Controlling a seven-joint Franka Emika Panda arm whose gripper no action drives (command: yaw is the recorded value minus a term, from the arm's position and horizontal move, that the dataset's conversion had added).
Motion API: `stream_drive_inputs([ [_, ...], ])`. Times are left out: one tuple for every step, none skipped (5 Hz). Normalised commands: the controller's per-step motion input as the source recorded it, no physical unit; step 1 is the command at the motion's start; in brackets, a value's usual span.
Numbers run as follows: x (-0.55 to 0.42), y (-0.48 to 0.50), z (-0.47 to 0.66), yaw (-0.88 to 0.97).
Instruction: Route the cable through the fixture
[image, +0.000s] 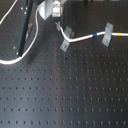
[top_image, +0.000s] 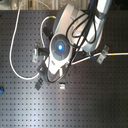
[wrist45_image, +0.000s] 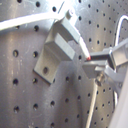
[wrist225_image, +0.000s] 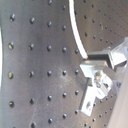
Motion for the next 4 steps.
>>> stream_drive_inputs([
  [-0.069,0.071,0.0,0.0],
  [0.079,0.086,-0.49,0.0],
  [0.049,-0.048,-0.49,0.0],
  [0.154,-0.052,-0.16,0.0],
])
